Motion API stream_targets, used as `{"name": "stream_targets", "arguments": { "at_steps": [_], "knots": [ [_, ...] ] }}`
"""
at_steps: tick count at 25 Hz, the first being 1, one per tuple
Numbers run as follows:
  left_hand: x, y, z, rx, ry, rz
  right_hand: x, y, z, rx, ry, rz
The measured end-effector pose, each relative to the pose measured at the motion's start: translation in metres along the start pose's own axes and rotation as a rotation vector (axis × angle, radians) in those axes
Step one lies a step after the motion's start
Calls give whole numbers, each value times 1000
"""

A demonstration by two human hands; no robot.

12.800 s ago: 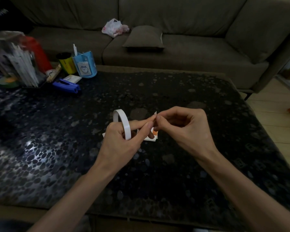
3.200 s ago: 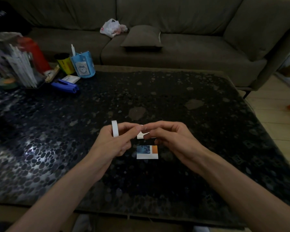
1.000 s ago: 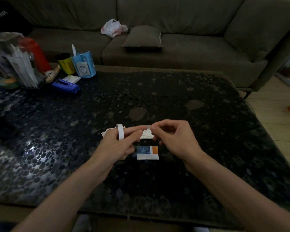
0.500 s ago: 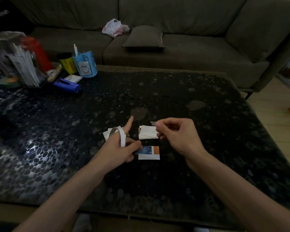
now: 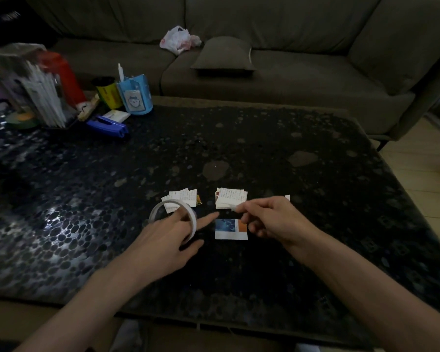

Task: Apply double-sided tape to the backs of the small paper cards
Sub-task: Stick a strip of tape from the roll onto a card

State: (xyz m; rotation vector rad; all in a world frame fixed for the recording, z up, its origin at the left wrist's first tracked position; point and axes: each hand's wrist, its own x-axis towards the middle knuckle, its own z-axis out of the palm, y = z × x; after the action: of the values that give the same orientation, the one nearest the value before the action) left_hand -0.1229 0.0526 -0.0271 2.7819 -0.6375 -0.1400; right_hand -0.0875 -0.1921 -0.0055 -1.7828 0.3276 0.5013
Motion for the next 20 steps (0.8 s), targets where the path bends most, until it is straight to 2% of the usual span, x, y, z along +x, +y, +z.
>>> {"name": "stream_targets", "arguments": {
  "at_steps": [4,8,20],
  "knots": [
    [-4,-10,10,10,-19,66,2,4,3,-26,-98,152],
    [-3,-13,18,1,1,81,5,6,6,-74,-90,239],
    [5,-4,27,6,43,118,9,8,8,-89,-97,246]
  ]
}}
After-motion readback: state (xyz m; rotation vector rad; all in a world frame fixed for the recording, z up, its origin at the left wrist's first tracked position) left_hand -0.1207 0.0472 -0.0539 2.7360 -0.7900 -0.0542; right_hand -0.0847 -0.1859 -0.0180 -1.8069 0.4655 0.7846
